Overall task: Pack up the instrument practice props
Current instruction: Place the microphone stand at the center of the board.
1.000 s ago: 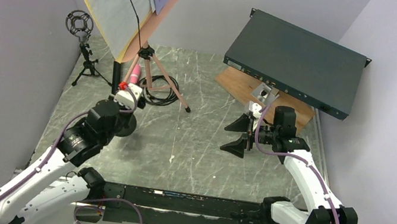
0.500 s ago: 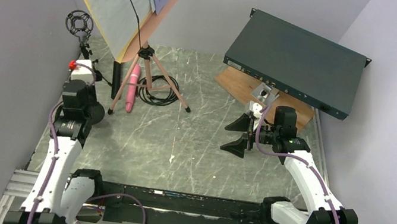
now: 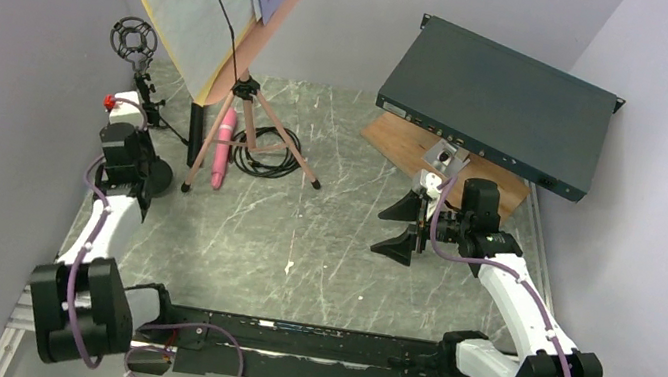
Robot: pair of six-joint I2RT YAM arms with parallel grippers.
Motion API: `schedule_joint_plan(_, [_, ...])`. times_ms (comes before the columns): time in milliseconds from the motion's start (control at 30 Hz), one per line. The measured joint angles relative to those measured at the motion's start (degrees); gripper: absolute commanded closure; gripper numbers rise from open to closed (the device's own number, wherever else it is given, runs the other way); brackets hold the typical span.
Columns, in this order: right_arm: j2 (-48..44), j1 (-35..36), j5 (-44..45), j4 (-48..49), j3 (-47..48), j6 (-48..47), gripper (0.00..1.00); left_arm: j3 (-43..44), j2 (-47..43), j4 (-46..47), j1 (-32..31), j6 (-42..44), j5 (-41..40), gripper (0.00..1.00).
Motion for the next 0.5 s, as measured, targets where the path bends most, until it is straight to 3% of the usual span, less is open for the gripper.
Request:
schedule_joint_plan(400, [0.00, 0.00, 0.00, 0.04, 0.00, 0.07, 0.14, 0.24, 13.29, 13.70, 3.98, -0.17, 4.26, 1.00])
schedule_joint_plan(500, [0.00, 0.00, 0.00, 0.04, 0.00, 0.04, 0.14, 0.74, 15.02, 15.72, 4.35, -0.33, 4.85, 0.92])
